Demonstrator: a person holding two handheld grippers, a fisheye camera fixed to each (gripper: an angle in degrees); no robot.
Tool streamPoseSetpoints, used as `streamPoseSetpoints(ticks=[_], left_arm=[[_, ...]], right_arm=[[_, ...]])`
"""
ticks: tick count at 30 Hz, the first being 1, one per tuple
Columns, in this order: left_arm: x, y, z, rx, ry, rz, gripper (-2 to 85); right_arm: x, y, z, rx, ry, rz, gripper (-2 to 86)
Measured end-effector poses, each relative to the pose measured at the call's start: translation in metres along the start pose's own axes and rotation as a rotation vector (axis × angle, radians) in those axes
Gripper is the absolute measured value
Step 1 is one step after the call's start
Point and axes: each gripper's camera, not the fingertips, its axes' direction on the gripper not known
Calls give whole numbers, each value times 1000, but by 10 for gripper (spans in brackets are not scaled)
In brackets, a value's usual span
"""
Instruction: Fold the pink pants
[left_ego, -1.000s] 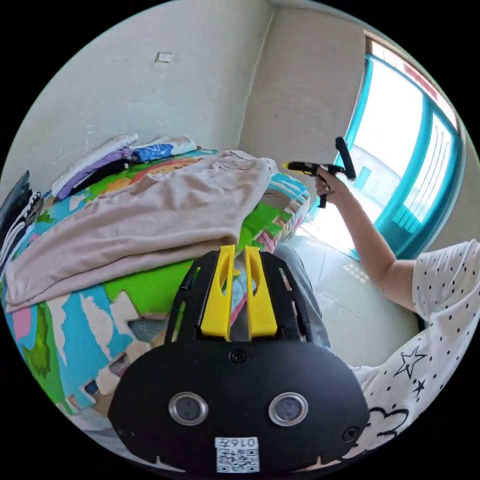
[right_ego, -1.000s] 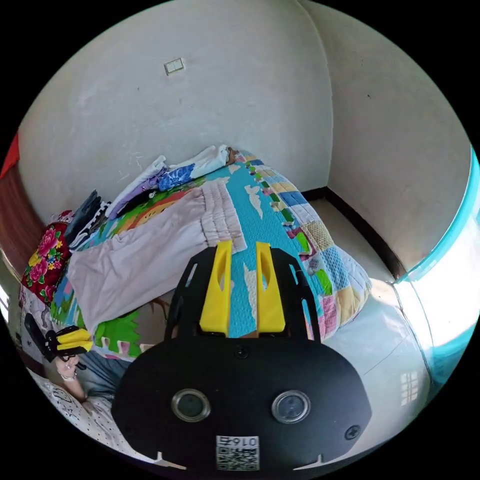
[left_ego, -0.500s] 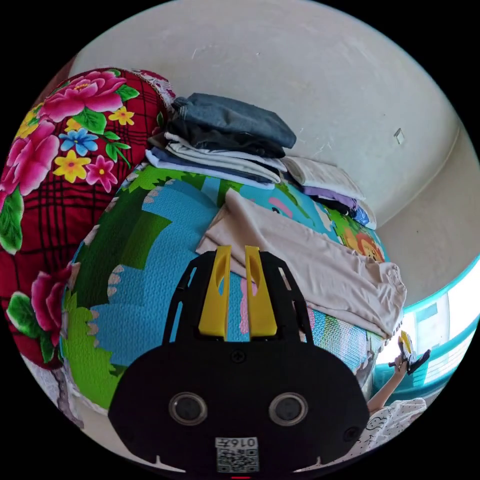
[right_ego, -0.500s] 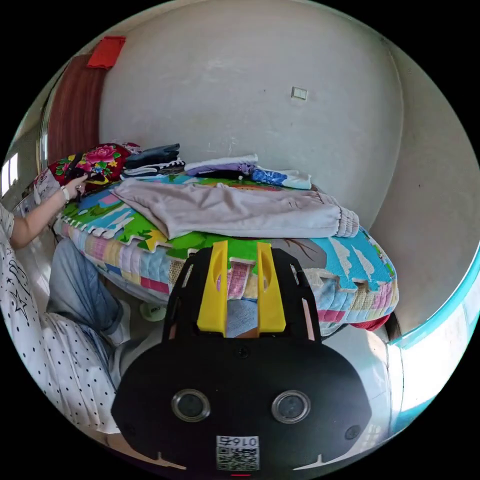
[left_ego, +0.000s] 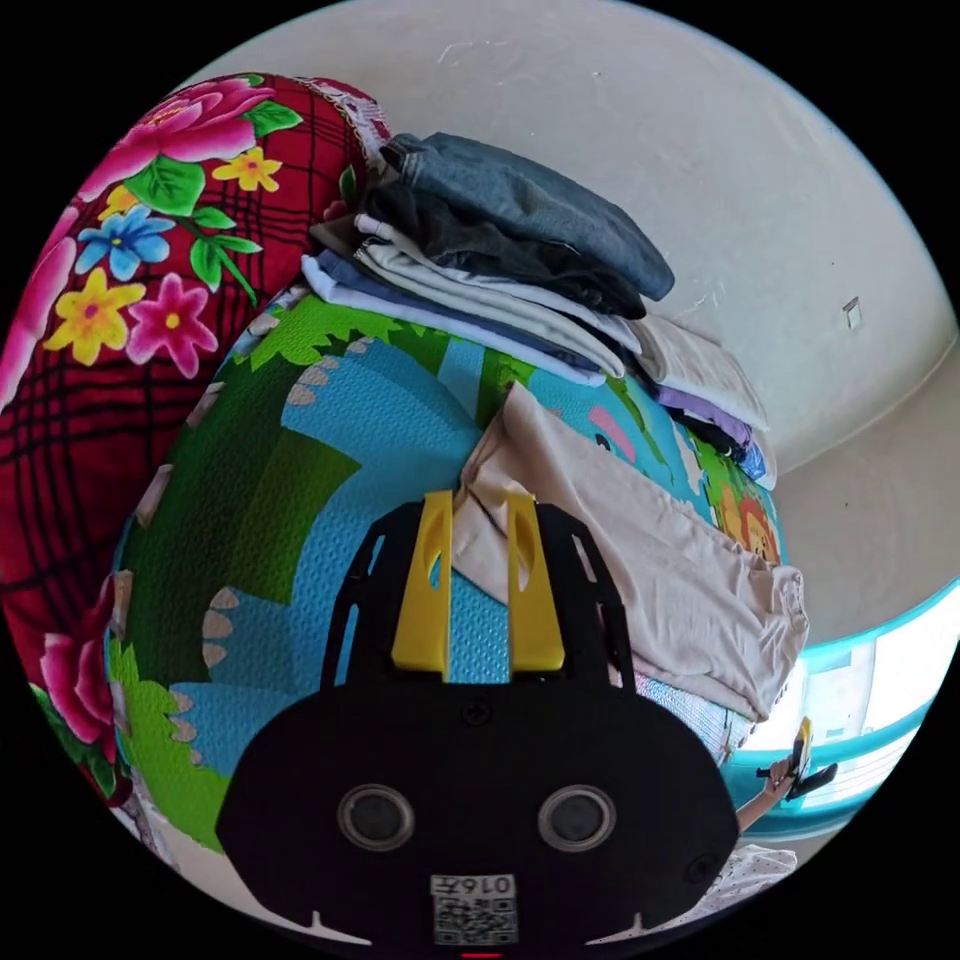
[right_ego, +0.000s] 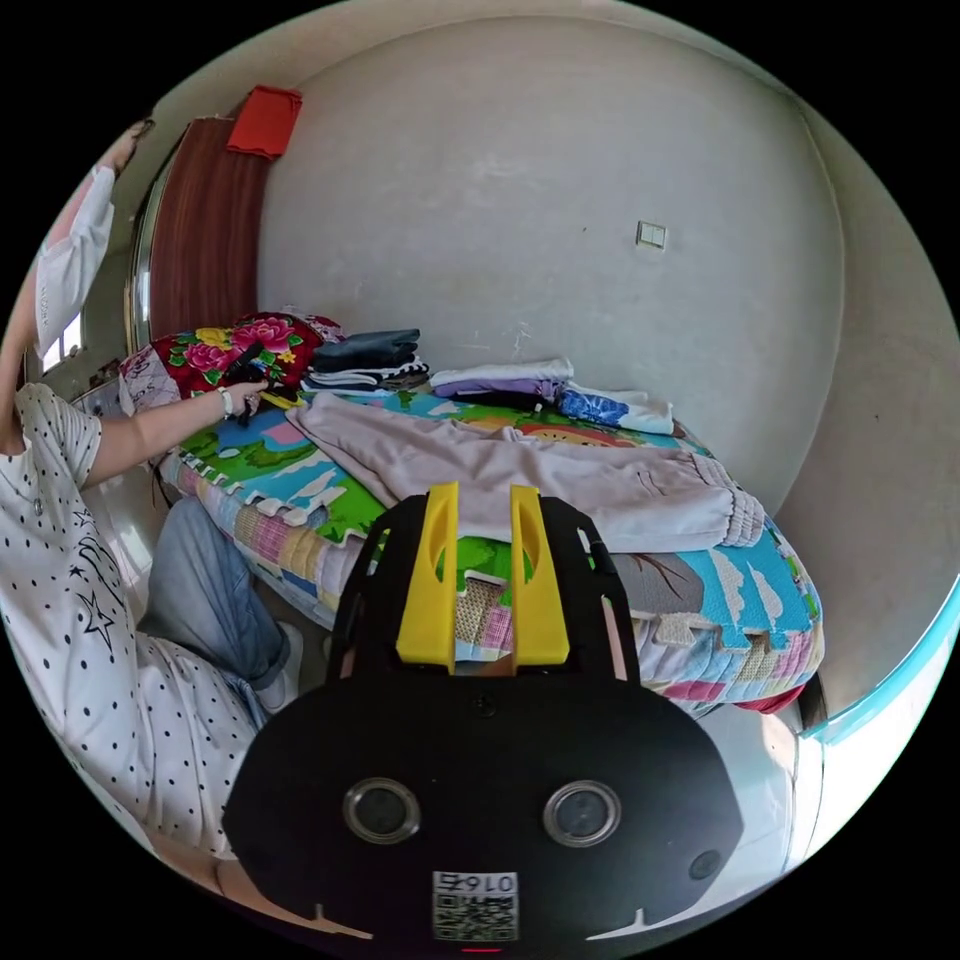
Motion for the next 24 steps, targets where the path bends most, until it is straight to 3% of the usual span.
streamPoseSetpoints(ticks=[4,8,12,21,24], left_arm=[[-27,9,8,64,-23,-95,65],[-39,10,41,-27,62,-81,65],[-44,15,53,-10,2,-82,14],[-44,35,26,65,-36,53,-6],[-50,35,41,1,-52,121,6]], right_arm=[[4,-8,-8,-20,-4,21,79],[8,-17,-16,-14,-10,45,78],[11,-29,-29,-8,-12,51,76],[21,-55,-51,-7,-14,86,65],[21,-69,-50,-1,-44,88,63]])
